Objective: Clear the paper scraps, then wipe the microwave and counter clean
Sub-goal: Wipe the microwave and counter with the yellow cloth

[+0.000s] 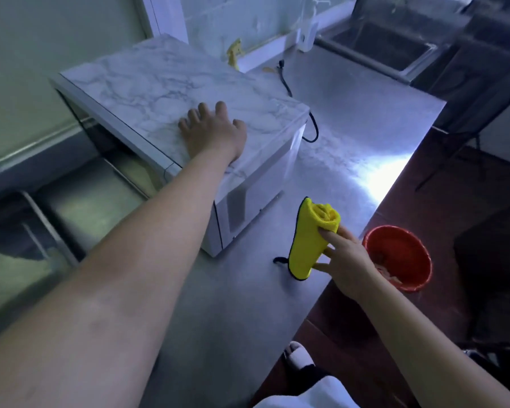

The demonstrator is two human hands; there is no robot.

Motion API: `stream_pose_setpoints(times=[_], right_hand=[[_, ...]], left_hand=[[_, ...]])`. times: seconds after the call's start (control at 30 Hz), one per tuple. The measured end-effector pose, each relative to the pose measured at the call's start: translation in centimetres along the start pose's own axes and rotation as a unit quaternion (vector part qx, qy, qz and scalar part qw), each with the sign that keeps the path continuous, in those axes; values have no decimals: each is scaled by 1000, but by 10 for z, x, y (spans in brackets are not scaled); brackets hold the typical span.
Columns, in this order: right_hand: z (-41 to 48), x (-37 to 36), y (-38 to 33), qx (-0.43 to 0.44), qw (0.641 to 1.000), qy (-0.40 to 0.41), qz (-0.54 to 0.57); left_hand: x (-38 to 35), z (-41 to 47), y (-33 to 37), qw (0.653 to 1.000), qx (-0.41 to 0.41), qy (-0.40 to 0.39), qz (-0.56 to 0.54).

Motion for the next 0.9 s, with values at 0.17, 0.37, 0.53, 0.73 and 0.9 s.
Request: stream_pose_setpoints(times=[0.17, 0.37, 0.53, 0.73, 0.9], right_hand=[[42, 13, -63, 28, 992, -59, 106], [99, -2, -132, 165, 979, -32, 111], [132, -49, -126, 246, 966, -59, 51], [164, -62, -44, 107, 990, -39, 88], [185, -56, 19, -147, 972, -153, 98]], left_hand=[[-3, 2, -1, 1000, 8, 7, -9], [-6, 5, -6, 999, 19, 26, -17], [-5, 5, -6, 998, 23, 49, -25], [-4, 4, -7, 997, 26, 64, -30], [-2, 4, -7, 997, 30, 63, -40]])
Point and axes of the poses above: each hand's wrist, its own z-axis towards the middle knuckle, its own x-axis out of the back of the hand, y = z × x, the point moved 5 cm from there along z, towards the middle knuckle, and after that the axes turned 9 degrees about -z, right-handed, at the moved point
